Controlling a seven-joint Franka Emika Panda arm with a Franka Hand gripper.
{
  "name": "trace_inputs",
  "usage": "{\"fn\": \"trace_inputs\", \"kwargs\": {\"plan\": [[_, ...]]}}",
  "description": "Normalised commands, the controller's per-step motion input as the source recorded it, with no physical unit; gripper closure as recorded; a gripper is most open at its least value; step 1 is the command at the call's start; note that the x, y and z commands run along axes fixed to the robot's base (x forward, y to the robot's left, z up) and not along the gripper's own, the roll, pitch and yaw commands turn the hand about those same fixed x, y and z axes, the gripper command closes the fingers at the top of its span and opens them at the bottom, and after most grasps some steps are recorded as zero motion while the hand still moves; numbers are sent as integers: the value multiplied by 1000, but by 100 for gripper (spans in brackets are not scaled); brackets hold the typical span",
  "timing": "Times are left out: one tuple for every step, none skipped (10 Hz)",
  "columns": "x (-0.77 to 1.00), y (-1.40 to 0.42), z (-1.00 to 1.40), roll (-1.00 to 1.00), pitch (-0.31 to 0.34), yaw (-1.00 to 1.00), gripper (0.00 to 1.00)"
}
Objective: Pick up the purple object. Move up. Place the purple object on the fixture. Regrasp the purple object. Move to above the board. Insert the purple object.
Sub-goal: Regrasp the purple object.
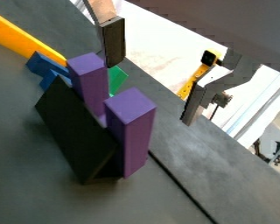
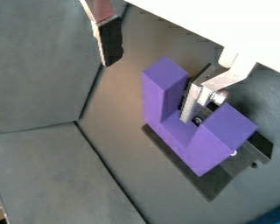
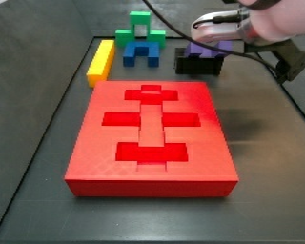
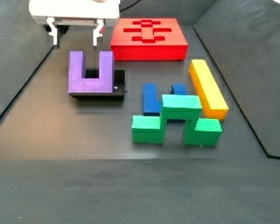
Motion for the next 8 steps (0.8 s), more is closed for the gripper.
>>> {"fn": "trace_inputs", "kwargs": {"plan": [[637, 49, -251, -120, 77, -237, 0], [574, 34, -214, -300, 89, -240, 0], [689, 94, -157, -331, 100, -194, 0], [769, 206, -143, -389, 109, -149, 0], [691, 146, -254, -311, 97, -149, 0], [300, 0, -363, -231, 100, -169, 0], [0, 0, -357, -374, 46, -160, 0], [-6, 0, -314, -366, 9, -106, 0]]}}
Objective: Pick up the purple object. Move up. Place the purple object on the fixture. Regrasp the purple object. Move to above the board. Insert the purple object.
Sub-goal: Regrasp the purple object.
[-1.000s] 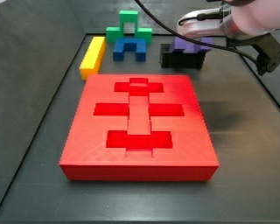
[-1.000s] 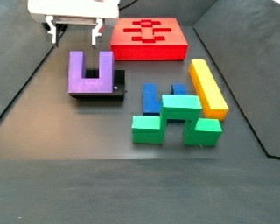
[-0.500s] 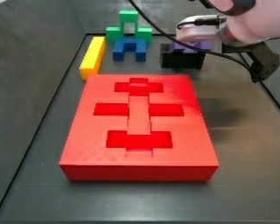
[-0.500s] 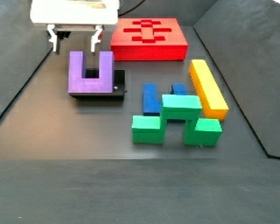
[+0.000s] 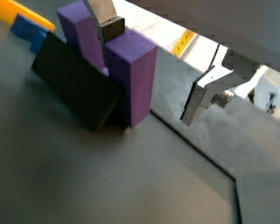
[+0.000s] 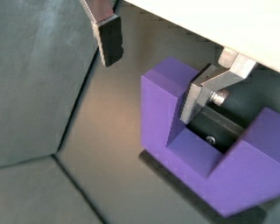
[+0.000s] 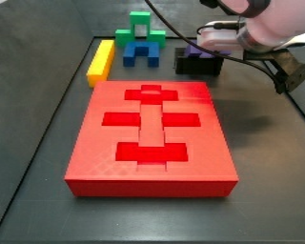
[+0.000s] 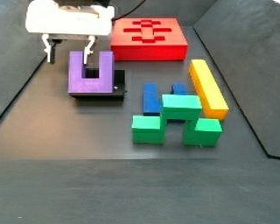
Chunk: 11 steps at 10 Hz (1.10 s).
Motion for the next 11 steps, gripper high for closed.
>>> {"fn": "trace_inputs", "kwargs": {"plan": [[-49, 0, -106, -400, 0, -60, 0], [0, 297, 157, -723, -34, 0, 0], [0, 180, 349, -591, 0, 0, 0], [0, -40, 420, 0, 0, -46, 0], [0, -66, 277, 20, 0, -14, 0], [0, -126, 180, 137, 0, -51, 0], [0, -303, 0, 411, 37, -80, 0], [0, -283, -51, 471, 57, -51, 0], [0, -249, -151, 617, 86, 0, 0], [46, -163, 0, 691, 106, 0, 0], [249, -80, 0, 766, 171, 40, 0]]}}
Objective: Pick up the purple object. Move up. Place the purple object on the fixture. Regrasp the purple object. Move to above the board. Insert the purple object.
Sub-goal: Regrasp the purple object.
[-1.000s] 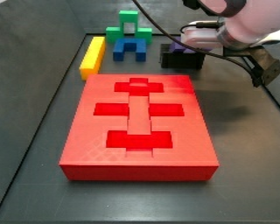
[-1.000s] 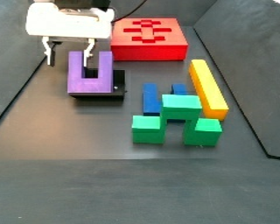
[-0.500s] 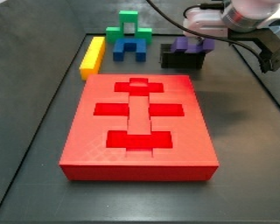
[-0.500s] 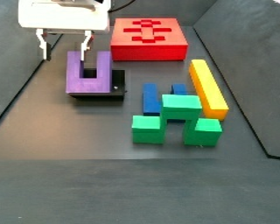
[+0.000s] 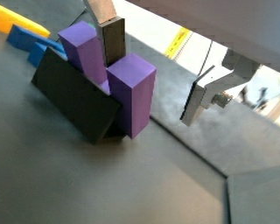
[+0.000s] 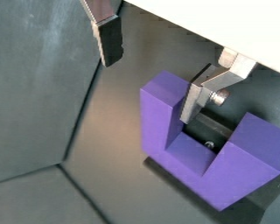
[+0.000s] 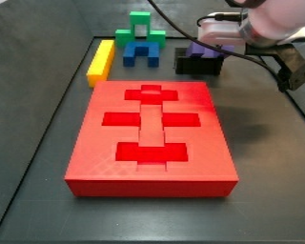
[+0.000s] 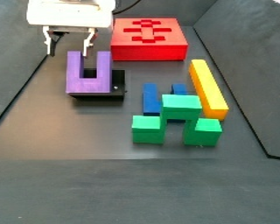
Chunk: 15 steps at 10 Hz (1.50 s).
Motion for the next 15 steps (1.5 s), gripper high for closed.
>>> {"fn": "trace_inputs", "kwargs": {"plan": [[254, -60, 0, 700, 166, 17, 0], [177, -40, 0, 600, 109, 9, 0], [177, 0, -26, 457, 71, 23, 0], [91, -14, -77, 314, 9, 0, 0], [0, -49, -57, 200, 0, 0, 0], [0, -57, -69, 143, 0, 0, 0], [0, -3, -106, 0, -3, 0, 0], [-174, 0, -283, -197, -34, 0, 0], [-129, 0, -240, -303, -23, 0, 0], [0, 49, -31, -389, -9, 17, 0], [11, 151, 29, -514, 0, 94, 0], [89, 169, 20, -520, 0, 146, 0], [40, 157, 0, -497, 0, 126, 0], [-17, 0, -103, -140, 0, 0, 0], [0, 0, -29, -100, 0, 0, 0]]}}
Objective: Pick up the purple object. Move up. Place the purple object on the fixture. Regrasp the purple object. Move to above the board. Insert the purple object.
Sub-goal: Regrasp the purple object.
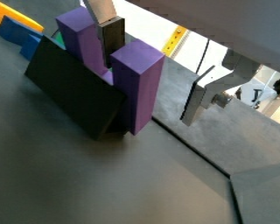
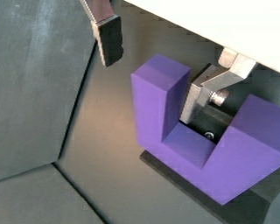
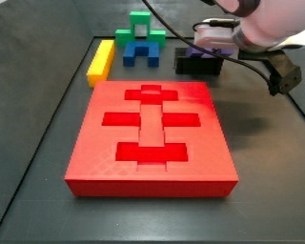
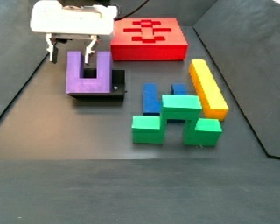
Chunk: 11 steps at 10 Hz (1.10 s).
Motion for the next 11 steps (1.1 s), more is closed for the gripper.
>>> {"fn": "trace_inputs", "kwargs": {"plan": [[0, 0, 0, -6, 0, 0, 0], [0, 0, 0, 0, 0, 0, 0], [0, 0, 0, 0, 0, 0, 100], [0, 0, 0, 0, 0, 0, 100], [0, 0, 0, 0, 0, 0, 100], [0, 0, 0, 0, 0, 0, 100], [0, 0, 0, 0, 0, 0, 100], [0, 0, 0, 0, 0, 0, 100], [0, 0, 0, 0, 0, 0, 100], [0, 0, 0, 0, 0, 0, 100], [0, 0, 0, 0, 0, 0, 100]]}}
